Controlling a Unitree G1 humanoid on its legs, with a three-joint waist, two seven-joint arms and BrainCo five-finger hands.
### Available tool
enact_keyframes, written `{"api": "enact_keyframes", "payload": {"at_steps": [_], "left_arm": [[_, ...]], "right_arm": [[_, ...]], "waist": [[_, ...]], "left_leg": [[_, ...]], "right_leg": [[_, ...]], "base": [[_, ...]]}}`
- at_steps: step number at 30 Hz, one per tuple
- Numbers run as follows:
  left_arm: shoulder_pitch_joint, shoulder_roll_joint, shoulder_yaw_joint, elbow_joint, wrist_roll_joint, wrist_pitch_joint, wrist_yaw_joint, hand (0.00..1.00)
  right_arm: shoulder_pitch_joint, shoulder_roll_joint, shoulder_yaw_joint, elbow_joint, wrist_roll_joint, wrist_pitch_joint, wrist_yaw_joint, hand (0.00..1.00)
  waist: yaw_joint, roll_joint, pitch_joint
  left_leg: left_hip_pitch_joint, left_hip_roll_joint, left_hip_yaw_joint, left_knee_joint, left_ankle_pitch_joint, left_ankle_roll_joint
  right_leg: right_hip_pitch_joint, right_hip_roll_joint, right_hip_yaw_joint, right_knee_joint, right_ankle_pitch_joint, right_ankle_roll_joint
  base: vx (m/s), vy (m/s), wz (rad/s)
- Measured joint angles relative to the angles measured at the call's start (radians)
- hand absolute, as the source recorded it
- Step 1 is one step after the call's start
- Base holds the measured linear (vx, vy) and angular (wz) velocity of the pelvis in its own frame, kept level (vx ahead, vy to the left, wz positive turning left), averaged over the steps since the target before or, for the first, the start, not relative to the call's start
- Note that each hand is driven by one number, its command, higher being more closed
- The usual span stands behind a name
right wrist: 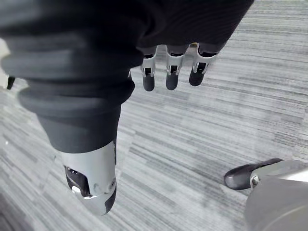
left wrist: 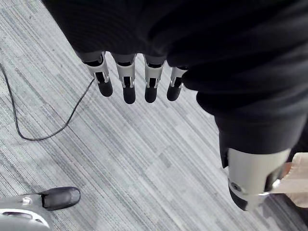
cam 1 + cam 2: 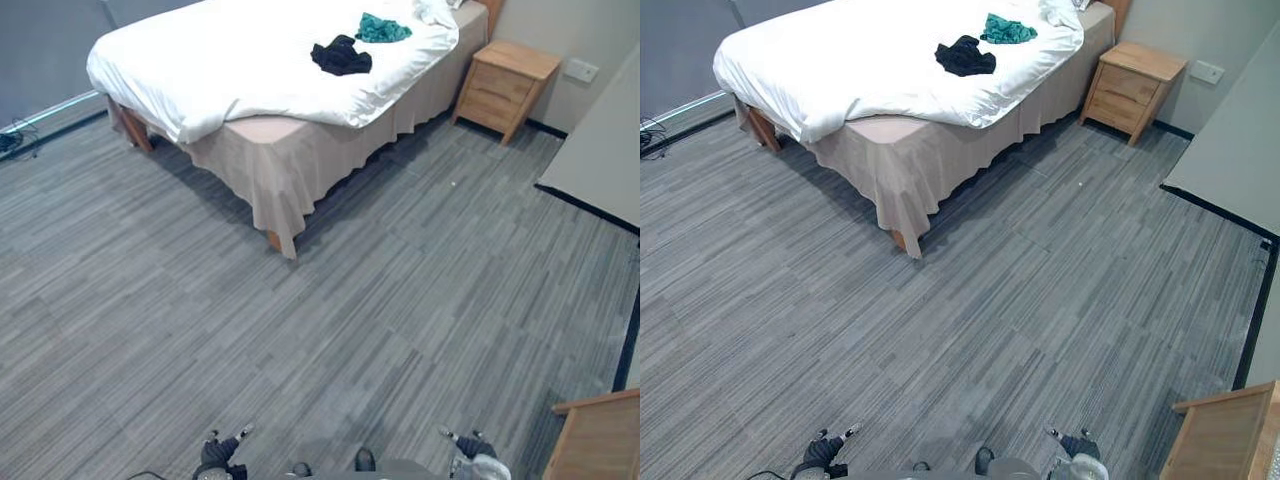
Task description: Tidy the bed and pick cloth on bed and put in laundry
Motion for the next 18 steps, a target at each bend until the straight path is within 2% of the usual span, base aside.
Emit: {"api": "enact_keyframes", "payload": {"at_steps": [1, 3, 4, 5, 6, 7, 8, 9, 10, 11, 12, 13, 14, 15, 16, 17, 18], "left_arm": [[-0.001, 0.004, -0.002, 0.000, -0.001, 0.000, 0.000, 0.00], [-0.010, 0.006, -0.002, -0.001, -0.008, 0.001, 0.000, 0.00], [-0.017, 0.007, -0.003, 0.000, -0.010, 0.001, 0.000, 0.00], [-0.026, 0.007, -0.003, 0.000, -0.011, 0.001, 0.000, 0.00], [-0.051, 0.006, -0.005, 0.000, -0.010, 0.001, -0.001, 0.00], [-0.079, 0.006, -0.014, 0.001, -0.010, 0.000, -0.002, 0.00], [-0.090, 0.005, -0.015, 0.001, -0.010, -0.001, -0.002, 0.00], [-0.106, 0.004, -0.016, 0.002, -0.010, -0.002, -0.002, 0.00], [-0.111, 0.008, -0.016, 0.009, -0.008, -0.002, -0.002, 0.00], [-0.116, -0.001, -0.016, 0.020, -0.007, -0.002, -0.003, 0.00], [-0.127, -0.025, -0.021, 0.029, -0.006, -0.003, -0.008, 0.00], [-0.127, -0.032, -0.021, 0.030, -0.003, -0.004, -0.010, 0.00], [-0.121, -0.044, -0.020, 0.030, 0.002, -0.005, -0.016, 0.00], [-0.113, -0.048, -0.020, 0.029, 0.003, -0.010, -0.024, 0.00], [-0.109, -0.050, -0.020, 0.028, 0.003, -0.011, -0.024, 0.00], [-0.092, -0.056, -0.021, 0.014, 0.000, -0.013, -0.025, 0.00], [-0.075, -0.058, -0.020, 0.000, -0.002, -0.013, -0.026, 0.00]], "right_arm": [[0.006, 0.004, 0.000, 0.000, -0.001, 0.003, 0.000, 0.00], [0.013, 0.001, -0.005, 0.002, -0.002, 0.016, 0.001, 0.00], [0.013, -0.002, -0.003, 0.002, -0.001, 0.019, 0.002, 0.00], [0.013, -0.005, -0.001, 0.002, -0.001, 0.019, 0.002, 0.00], [0.012, -0.010, 0.001, 0.001, 0.000, 0.019, 0.002, 0.00], [0.009, -0.011, 0.002, 0.001, 0.000, 0.019, 0.002, 0.00], [0.009, -0.010, 0.006, 0.001, 0.001, 0.019, 0.001, 0.00], [0.013, -0.009, 0.021, 0.002, 0.001, 0.019, 0.002, 0.00], [0.016, -0.008, 0.022, 0.008, 0.001, 0.019, 0.002, 0.00], [0.010, -0.013, 0.018, 0.009, 0.002, 0.019, 0.002, 0.00], [0.000, -0.014, 0.014, 0.011, 0.002, 0.016, 0.002, 0.00], [-0.007, -0.014, 0.009, 0.011, 0.001, 0.015, 0.002, 0.00], [-0.011, -0.018, -0.006, 0.013, 0.001, 0.019, 0.003, 0.00], [-0.009, -0.012, -0.004, 0.016, -0.001, 0.021, 0.005, 0.00], [-0.007, -0.015, -0.002, 0.017, -0.001, 0.021, 0.007, 0.00], [-0.006, -0.014, 0.023, 0.015, -0.001, 0.020, 0.010, 0.00], [-0.005, -0.023, 0.046, 0.014, -0.002, 0.020, 0.008, 0.00]], "waist": [[-0.004, 0.011, 0.007], [-0.025, 0.007, 0.028], [-0.034, 0.009, 0.033], [-0.038, 0.015, 0.034], [-0.048, 0.029, 0.040], [-0.056, 0.032, 0.051], [-0.059, 0.029, 0.054], [-0.067, 0.011, 0.064], [-0.075, -0.011, 0.076], [-0.077, -0.001, 0.082], [-0.080, 0.025, 0.091], [-0.085, 0.029, 0.093], [-0.085, 0.042, 0.095], [-0.085, 0.052, 0.098], [-0.086, 0.056, 0.100], [-0.081, 0.062, 0.105], [-0.072, 0.065, 0.113]], "left_leg": [[0.004, 0.003, -0.006, 0.011, -0.009, 0.001], [0.041, 0.019, -0.035, 0.034, -0.037, 0.000], [0.057, 0.045, -0.047, 0.044, -0.048, -0.011], [0.061, 0.065, -0.054, 0.047, -0.053, -0.018], [0.066, 0.108, -0.071, 0.041, -0.060, -0.029], [0.075, 0.144, -0.082, 0.035, -0.059, -0.030], [0.082, 0.156, -0.083, 0.031, -0.059, -0.030], [0.114, 0.166, -0.083, 0.016, -0.059, -0.030], [0.153, 0.166, -0.082, 0.009, -0.059, -0.030], [0.169, 0.183, -0.079, 0.014, -0.051, -0.037], [0.170, 0.210, -0.078, 0.039, 0.006, -0.071], [0.166, 0.218, -0.084, 0.068, 0.037, -0.094], [0.147, 0.246, -0.100, 0.171, 0.093, -0.141], [0.086, 0.277, -0.137, 0.352, 0.173, -0.155], [0.044, 0.292, -0.156, 0.459, 0.242, -0.159], [-0.080, 0.318, -0.194, 0.765, 0.300, -0.189], [-0.144, 0.334, -0.192, 0.947, 0.279, -0.202]], "right_leg": [[-0.034, -0.016, -0.027, 0.072, 0.000, 0.001], [-0.099, -0.099, -0.128, 0.221, -0.033, -0.015], [-0.129, -0.122, -0.165, 0.198, -0.057, -0.032], [-0.144, -0.123, -0.169, 0.158, -0.058, -0.036], [-0.173, -0.117, -0.182, 0.031, -0.040, -0.043], [-0.197, -0.120, -0.178, -0.133, 0.030, -0.036], [-0.207, -0.127, -0.169, -0.225, 0.084, -0.028], [-0.214, -0.155, -0.144, -0.400, 0.199, -0.003], [-0.215, -0.179, -0.151, -0.422, 0.350, 0.008], [-0.219, -0.167, -0.159, -0.384, 0.380, -0.020], [-0.257, -0.147, -0.161, -0.269, 0.306, -0.063], [-0.267, -0.143, -0.162, -0.224, 0.270, -0.081], [-0.257, -0.114, -0.164, -0.164, 0.204, -0.108], [-0.215, -0.080, -0.170, -0.153, 0.151, -0.124], [-0.184, -0.065, -0.176, -0.163, 0.134, -0.138], [-0.094, -0.014, -0.166, -0.217, 0.103, -0.167], [-0.021, 0.022, -0.155, -0.262, 0.098, -0.190]], "base": [[0.17, -0.022, 0.20], [0.32, -0.065, 0.40], [0.35, -0.106, 0.43], [0.39, -0.173, 0.55], [0.44, -0.252, 0.63], [0.47, -0.292, 0.62], [0.53, -0.373, 0.51], [0.70, -0.517, 0.33], [0.59, -0.442, 0.18], [0.71, -0.511, -0.05], [0.35, -0.243, -0.18], [0.70, -0.527, -0.30], [0.59, -0.462, -0.38], [0.71, -0.532, -0.38], [0.61, -0.378, -0.42], [0.60, -0.309, -0.46], [0.60, -0.282, -0.55]]}}
